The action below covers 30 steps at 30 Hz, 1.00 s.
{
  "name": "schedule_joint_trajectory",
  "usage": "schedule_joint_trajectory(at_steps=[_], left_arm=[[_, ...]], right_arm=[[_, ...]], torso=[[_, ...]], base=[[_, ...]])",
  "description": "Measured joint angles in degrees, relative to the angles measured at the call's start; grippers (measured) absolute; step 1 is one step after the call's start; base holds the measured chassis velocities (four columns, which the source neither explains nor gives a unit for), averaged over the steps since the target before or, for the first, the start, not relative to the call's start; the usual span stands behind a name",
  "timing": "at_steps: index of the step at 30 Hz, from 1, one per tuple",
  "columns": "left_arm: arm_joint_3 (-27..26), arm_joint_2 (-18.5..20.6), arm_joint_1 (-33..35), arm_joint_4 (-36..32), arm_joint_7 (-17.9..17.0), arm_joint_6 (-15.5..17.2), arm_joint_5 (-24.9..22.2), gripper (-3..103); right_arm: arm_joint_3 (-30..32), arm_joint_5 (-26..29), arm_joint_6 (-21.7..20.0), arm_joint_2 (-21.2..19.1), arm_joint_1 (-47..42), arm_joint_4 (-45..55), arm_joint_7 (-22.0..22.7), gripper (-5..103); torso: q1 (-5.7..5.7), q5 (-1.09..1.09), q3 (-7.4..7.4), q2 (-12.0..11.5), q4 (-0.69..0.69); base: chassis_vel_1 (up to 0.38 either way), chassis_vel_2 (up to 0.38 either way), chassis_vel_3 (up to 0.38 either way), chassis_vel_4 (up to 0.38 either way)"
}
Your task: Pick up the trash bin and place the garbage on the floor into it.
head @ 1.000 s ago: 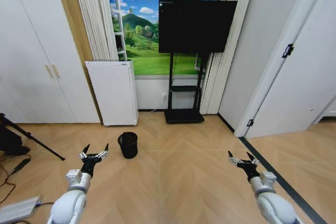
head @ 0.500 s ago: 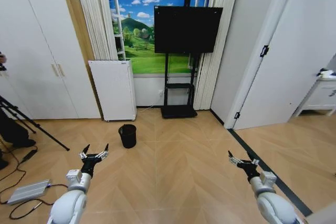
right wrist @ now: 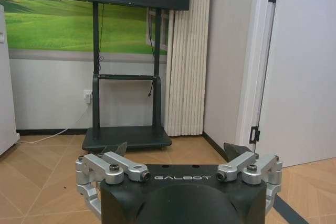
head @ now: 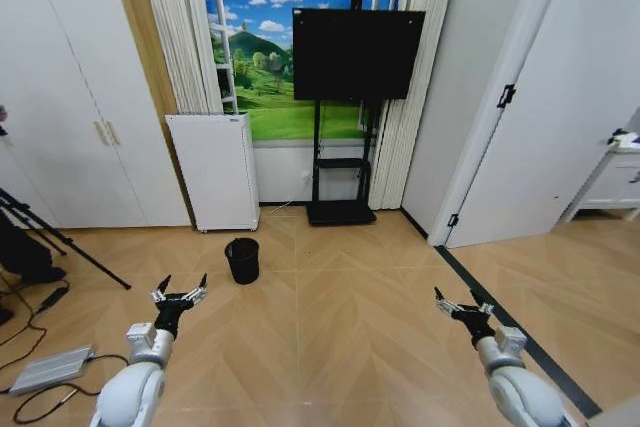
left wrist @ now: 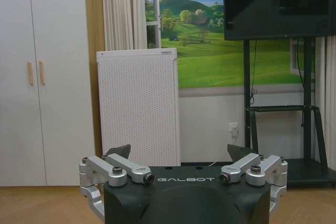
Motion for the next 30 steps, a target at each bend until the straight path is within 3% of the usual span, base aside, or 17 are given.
schedule_joint_trajectory(at_steps=[30], left_arm=[[0.0,0.0,0.0,0.0,0.0,0.0,0.0,100]], right_arm=[[0.0,0.0,0.0,0.0,0.0,0.0,0.0,100]], torso=[[0.00,-0.01,0.00,0.0,0.00]], base=[[0.000,0.000,0.000,0.000]])
